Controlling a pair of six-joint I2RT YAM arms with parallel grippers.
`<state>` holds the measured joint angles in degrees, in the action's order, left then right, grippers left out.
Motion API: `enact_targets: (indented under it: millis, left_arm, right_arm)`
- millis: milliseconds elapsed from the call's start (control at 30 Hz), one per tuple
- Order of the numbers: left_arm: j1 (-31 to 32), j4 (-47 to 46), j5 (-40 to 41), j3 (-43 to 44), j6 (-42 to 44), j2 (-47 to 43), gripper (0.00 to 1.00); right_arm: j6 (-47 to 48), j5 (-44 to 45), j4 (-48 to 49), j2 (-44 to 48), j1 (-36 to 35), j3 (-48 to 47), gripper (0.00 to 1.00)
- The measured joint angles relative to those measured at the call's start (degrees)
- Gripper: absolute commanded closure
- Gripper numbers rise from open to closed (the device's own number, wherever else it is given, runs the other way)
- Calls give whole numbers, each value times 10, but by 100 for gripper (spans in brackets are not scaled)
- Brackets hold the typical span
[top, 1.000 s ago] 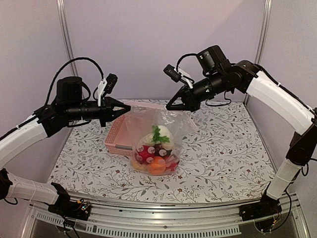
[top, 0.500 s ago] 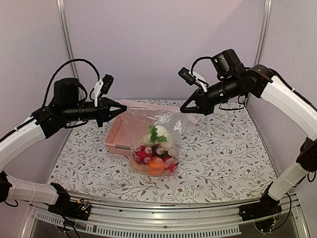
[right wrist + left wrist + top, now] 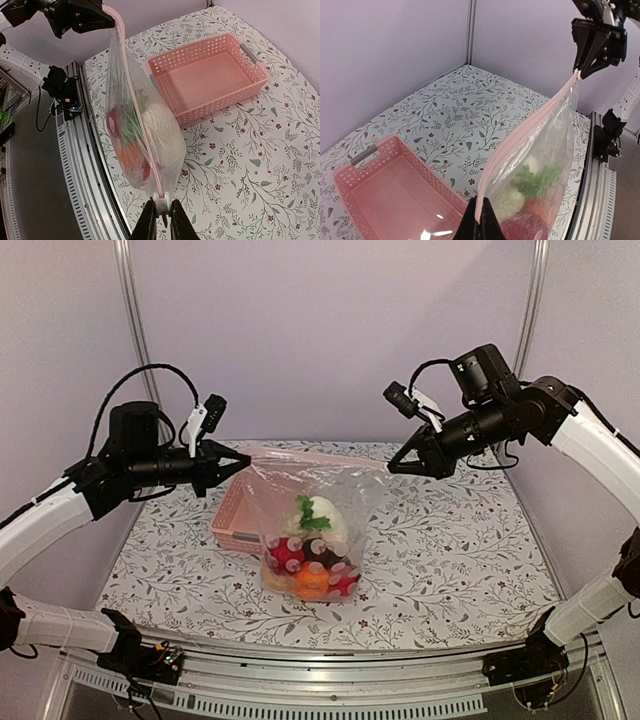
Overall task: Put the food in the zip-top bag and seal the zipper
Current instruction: Zip the zipper on the zipper food storage bag, then place the zipper food storage bag at the center of the board.
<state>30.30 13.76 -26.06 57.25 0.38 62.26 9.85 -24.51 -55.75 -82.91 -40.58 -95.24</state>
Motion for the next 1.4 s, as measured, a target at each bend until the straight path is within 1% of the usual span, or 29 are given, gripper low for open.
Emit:
enact_targets:
  millis: [167,333,367,400,433,467,500,600,733,900,967,1100,1133,1200,1233,1267,1300,1333,1367,1400]
  left_arm:
    - [-2,-7,-12,-6,-12,0,100]
    - [-11,-35,-26,-7,-43,10,100]
    - [-11,-47,-30,-7,-50,16,100]
    - [-11,-56,-34,-5,-55,24,100]
    - [-10,-67,-37,-1,-61,35,100]
    - [-9,-78,-42,7,-66,51,100]
    - [-7,-88,-45,16,-69,68,99]
    - [4,-111,-50,55,-76,127,100]
    - [28,-137,-53,110,-79,200,100]
    - [61,-168,-64,185,-85,292,99]
    - [73,-179,-66,213,-92,324,86]
    - [86,-200,-59,254,-121,380,53]
    - [88,-204,-51,261,-129,391,50]
    - [90,-201,-30,272,-142,406,41]
    - [90,-196,-17,278,-143,410,37]
    - [91,-186,-6,290,-148,412,33]
    - [91,-178,10,302,-150,413,30]
    - [90,-170,26,316,-149,413,27]
    - [90,-163,41,332,-146,410,20]
    - [89,-157,57,344,-141,405,16]
  right_arm:
    - [-2,-1,-9,0,1,-2,90]
    - [-7,6,-18,-19,12,-45,89]
    - [-9,9,-17,-22,17,-52,83]
    - [-9,11,-17,-22,24,-57,67]
    - [-12,13,-16,-23,35,-62,55]
    - [-12,15,-16,-23,49,-68,47]
    - [-16,18,-14,-23,61,-75,43]
    - [-25,31,-7,-24,92,-100,35]
    - [-40,49,2,-27,111,-133,30]
    - [-52,68,7,-29,122,-140,29]
    - [-59,75,7,-31,127,-140,28]
    - [-64,88,7,-38,132,-140,27]
    - [-66,92,7,-40,132,-140,26]
    - [-73,100,7,-43,135,-140,21]
    - [-76,105,7,-45,137,-140,15]
    - [-80,110,7,-47,139,-141,4]
    - [-86,119,7,-50,142,-141,1]
    - [-94,128,7,-52,144,-141,1]
    - [-98,140,10,-54,146,-140,1]
    - [-106,151,14,-54,148,-138,1]
